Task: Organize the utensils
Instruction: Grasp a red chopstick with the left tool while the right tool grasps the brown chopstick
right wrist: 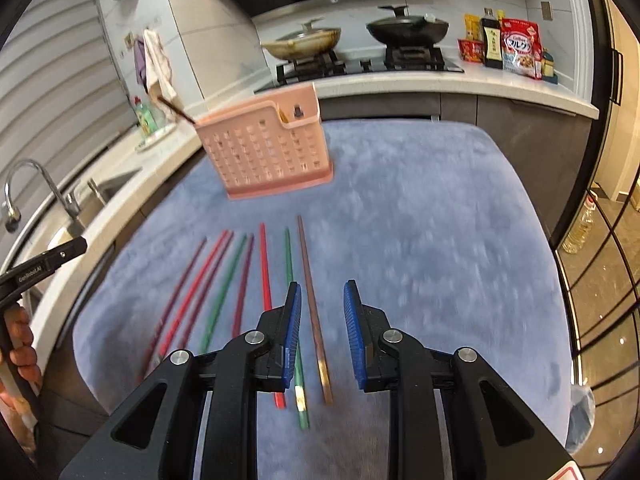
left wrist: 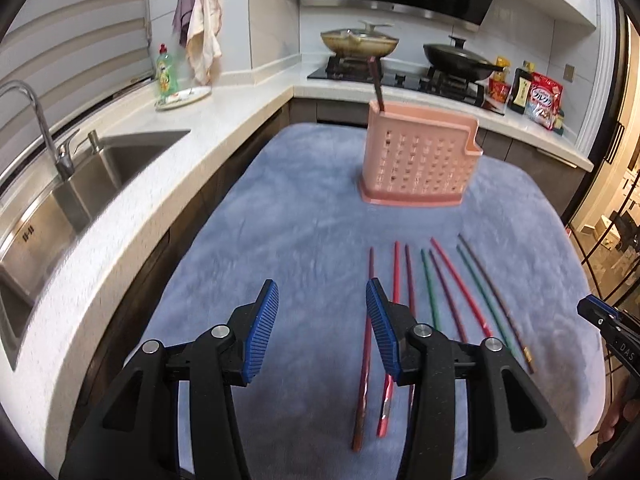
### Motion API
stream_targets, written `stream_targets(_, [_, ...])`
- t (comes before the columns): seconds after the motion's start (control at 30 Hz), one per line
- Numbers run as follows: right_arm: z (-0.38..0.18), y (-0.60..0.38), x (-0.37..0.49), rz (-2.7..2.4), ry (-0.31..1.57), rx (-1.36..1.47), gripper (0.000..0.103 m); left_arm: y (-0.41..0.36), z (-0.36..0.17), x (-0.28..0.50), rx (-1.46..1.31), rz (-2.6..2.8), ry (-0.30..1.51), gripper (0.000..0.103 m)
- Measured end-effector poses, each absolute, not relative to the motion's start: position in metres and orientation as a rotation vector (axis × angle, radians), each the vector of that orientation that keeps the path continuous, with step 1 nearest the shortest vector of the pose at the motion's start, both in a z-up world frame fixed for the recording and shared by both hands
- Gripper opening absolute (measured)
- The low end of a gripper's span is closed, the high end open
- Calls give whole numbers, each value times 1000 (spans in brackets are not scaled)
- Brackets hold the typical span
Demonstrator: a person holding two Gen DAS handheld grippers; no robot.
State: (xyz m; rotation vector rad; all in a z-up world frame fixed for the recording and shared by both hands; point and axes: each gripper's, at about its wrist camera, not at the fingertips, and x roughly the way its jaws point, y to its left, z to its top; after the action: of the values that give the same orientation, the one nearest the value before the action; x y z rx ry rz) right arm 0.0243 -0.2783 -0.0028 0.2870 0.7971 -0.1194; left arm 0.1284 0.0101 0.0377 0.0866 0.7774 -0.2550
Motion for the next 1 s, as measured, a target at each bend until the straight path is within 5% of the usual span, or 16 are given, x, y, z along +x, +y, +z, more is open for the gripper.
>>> stream_targets(1.0, [-77,-256,26,-109,935,261,18,13,-46,93,89,-287,978,44])
